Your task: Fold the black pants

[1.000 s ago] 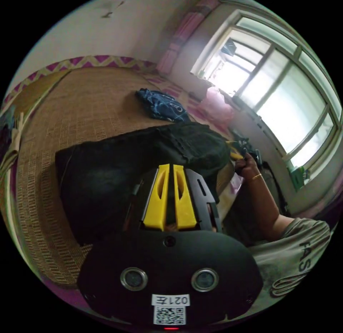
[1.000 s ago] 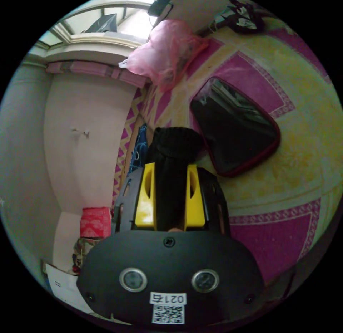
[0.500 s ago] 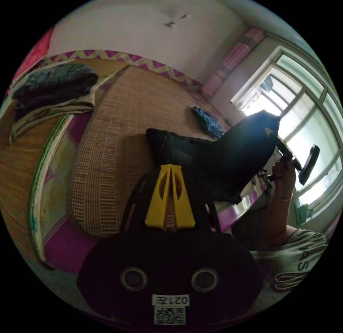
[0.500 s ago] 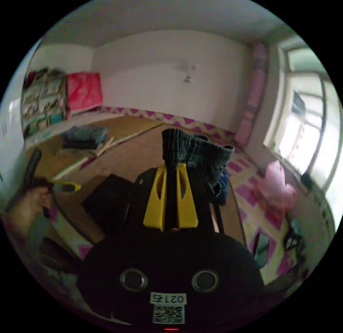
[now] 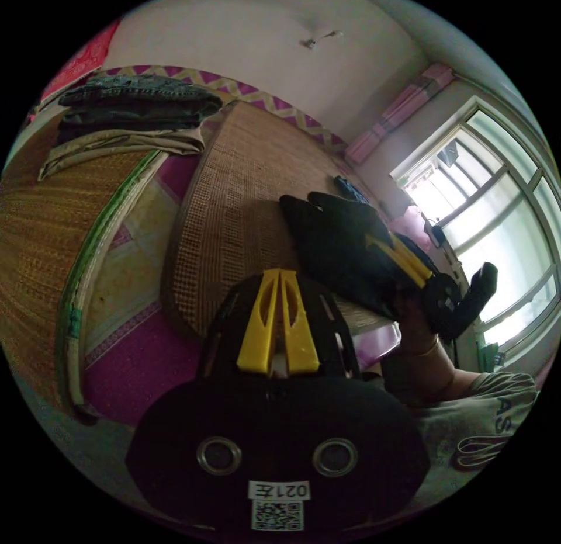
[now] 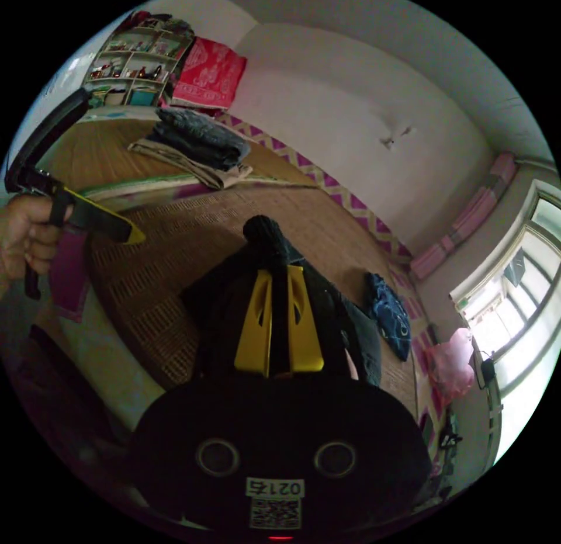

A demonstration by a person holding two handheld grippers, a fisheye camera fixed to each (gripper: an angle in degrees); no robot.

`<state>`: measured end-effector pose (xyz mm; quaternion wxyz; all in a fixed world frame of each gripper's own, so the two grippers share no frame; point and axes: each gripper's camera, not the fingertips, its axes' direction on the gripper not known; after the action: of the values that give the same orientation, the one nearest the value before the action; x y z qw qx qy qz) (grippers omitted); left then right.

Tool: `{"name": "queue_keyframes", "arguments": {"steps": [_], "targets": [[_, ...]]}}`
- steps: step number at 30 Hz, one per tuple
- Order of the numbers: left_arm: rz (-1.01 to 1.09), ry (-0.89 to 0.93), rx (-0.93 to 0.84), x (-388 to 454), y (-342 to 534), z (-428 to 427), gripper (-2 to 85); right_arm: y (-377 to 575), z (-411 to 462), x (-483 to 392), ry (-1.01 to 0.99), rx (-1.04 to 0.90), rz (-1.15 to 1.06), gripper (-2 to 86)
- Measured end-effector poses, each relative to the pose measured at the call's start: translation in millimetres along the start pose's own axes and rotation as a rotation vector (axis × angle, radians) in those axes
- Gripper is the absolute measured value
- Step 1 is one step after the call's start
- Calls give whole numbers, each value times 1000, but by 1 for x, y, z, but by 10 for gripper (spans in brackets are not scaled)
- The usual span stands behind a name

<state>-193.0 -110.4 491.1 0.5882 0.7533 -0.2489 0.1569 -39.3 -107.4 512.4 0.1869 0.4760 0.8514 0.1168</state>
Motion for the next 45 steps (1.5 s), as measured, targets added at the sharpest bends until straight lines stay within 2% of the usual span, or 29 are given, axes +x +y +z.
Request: {"name": "queue_keyframes", "arguments": {"steps": [5, 8, 11, 15, 18, 20, 22, 25, 27, 29, 31, 35, 40, 45], "targets": [[30, 27, 0, 17, -46, -34, -10, -26, 25, -41, 40, 65, -55, 42], [26, 37, -1, 21, -67, -56, -9, -26, 77, -63, -120, -94, -148, 43], [42, 42, 11, 29, -91, -77, -9, -25, 92, -63, -105, -63, -148, 46], [123, 84, 50, 50, -125, -102, -7, -28, 120, -52, -189, -85, -163, 56], [227, 74, 82, 75, -160, -121, 3, -26, 129, -26, -365, -131, -180, 67], [305, 43, 70, 91, -191, -131, 31, -19, 129, 29, -548, -107, -62, 85], [321, 10, 46, 96, -214, -136, 55, -7, 139, 88, -559, -75, 137, 99], [223, -38, -1, 80, -250, -144, 88, 25, 185, 185, -518, -127, 434, 119], [130, 64, -91, 61, -267, -145, 114, 49, 227, 234, -565, -189, 572, 129], [32, 208, -184, 41, -282, -144, 140, 86, 286, 285, -699, -266, 738, 137], [-32, 252, -220, 32, -293, -146, 149, 110, 323, 310, -796, -286, 846, 143], [-97, 285, -211, 29, -323, -166, 141, 137, 390, 327, -1026, -304, 963, 138], [-88, 295, -244, 41, -358, -182, 97, 133, 436, 326, -1111, -326, 931, 83], [-149, 424, -190, 37, -378, -215, 65, 131, 456, 333, -1162, -313, 972, 55]]}}
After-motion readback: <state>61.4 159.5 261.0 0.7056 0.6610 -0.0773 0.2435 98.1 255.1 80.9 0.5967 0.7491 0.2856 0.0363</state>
